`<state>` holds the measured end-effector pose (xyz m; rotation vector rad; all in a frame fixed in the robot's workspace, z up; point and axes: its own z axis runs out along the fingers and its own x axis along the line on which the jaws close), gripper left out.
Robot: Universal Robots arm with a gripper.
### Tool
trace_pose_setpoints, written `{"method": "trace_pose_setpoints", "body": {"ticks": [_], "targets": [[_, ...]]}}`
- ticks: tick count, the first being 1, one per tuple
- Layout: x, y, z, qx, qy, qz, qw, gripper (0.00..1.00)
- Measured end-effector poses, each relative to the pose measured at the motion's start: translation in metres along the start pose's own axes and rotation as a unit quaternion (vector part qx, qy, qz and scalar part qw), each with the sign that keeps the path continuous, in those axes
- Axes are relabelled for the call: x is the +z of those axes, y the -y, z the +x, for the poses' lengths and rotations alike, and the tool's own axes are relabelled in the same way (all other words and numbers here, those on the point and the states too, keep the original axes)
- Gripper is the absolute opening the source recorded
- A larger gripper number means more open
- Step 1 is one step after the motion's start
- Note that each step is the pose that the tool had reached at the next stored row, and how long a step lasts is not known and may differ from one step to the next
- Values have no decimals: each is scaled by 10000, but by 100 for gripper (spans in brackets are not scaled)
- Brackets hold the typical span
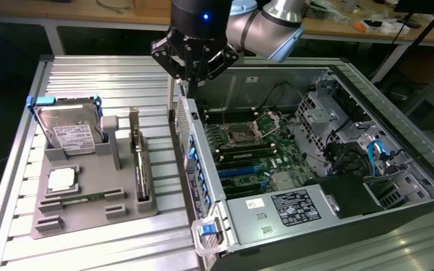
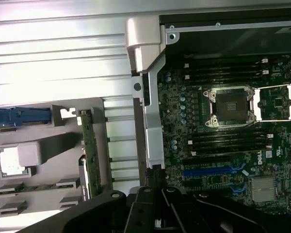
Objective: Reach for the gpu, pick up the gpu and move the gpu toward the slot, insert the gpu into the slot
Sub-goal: 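Reach for the gpu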
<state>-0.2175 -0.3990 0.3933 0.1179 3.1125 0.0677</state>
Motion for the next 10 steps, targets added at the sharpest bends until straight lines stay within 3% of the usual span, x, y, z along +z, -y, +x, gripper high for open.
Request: {"method": "trace_pose_setpoints", "body": {"ticks": [10], "targets": [[-7, 19, 264, 1, 0, 0, 10000, 11]]}}
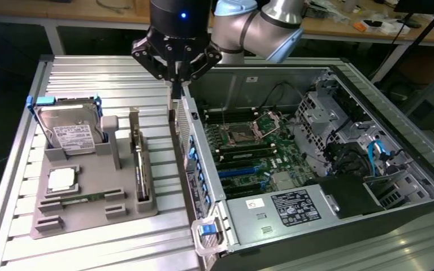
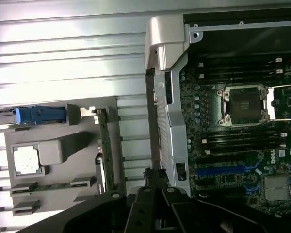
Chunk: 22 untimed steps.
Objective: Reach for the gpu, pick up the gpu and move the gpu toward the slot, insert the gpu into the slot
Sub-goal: 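Reach for the gpu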
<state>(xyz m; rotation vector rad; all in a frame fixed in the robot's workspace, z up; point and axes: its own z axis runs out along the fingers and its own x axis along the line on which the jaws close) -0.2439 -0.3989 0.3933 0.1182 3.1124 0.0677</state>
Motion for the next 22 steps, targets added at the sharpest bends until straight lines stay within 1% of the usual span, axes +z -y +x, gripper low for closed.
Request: {"method": "trace_pose_setpoints", "body": {"ticks": [12, 22], "targets": [[-11, 28, 367, -1, 0, 0, 10000, 11], [-18, 49, 638, -1, 0, 0, 10000, 11]]}}
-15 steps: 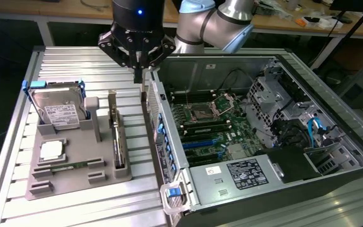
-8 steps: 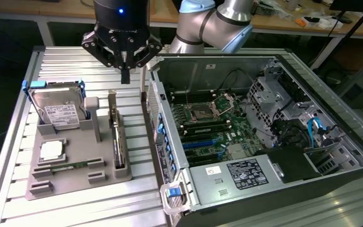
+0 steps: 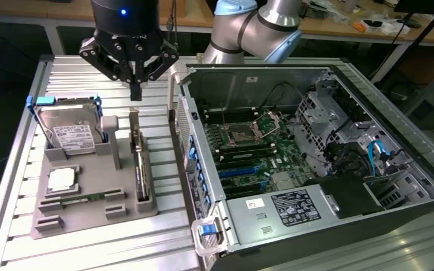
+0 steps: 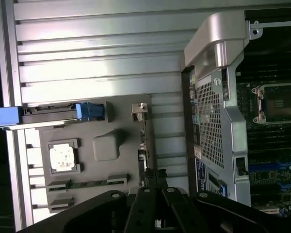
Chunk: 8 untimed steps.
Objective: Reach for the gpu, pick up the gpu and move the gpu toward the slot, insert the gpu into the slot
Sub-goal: 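Reach for the gpu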
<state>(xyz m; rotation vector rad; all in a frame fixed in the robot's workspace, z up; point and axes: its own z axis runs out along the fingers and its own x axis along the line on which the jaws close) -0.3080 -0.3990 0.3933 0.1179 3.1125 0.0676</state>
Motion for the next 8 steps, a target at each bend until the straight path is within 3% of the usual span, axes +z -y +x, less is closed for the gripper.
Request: {"method": "trace_pose_setpoints", "body": {"ticks": [8], "targets": [[-5, 14, 190, 0, 0, 0, 10000, 11]]}}
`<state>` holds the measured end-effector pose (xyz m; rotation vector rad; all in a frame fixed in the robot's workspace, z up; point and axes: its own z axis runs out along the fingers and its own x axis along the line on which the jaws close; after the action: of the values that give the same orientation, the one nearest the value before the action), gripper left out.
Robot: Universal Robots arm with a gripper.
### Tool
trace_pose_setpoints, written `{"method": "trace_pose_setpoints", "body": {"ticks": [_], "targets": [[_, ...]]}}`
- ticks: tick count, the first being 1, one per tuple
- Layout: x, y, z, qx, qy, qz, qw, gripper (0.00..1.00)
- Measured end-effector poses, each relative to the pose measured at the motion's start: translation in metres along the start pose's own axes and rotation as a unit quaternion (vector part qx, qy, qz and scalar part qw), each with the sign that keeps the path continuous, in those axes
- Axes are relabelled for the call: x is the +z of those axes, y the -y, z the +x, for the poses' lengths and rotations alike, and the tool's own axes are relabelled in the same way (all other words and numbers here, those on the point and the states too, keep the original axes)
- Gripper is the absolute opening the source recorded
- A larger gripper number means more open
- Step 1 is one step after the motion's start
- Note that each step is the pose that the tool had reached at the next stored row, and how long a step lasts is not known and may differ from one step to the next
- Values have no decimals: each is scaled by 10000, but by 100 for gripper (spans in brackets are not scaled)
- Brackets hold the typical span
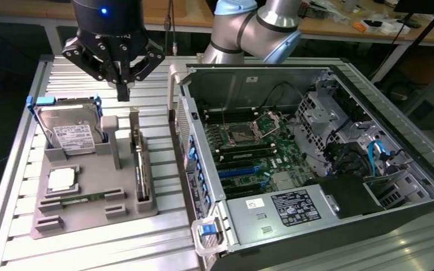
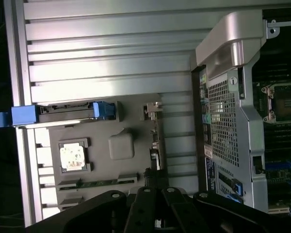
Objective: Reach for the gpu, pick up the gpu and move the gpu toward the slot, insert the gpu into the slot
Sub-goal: 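Reach for the gpu, then pick up the gpu and move the gpu toward the slot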
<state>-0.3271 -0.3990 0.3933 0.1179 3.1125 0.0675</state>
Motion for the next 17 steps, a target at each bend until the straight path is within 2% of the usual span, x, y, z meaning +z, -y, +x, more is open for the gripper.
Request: {"method": "trace_pose_setpoints", "body": {"ticks": [14, 15, 16, 17], "targets": [[-1, 2, 28, 0, 0, 0, 10000, 11], [-1, 2, 28, 0, 0, 0, 10000, 11], [-1, 2, 28, 0, 0, 0, 10000, 17], [-1, 2, 28, 0, 0, 0, 10000, 17]]}}
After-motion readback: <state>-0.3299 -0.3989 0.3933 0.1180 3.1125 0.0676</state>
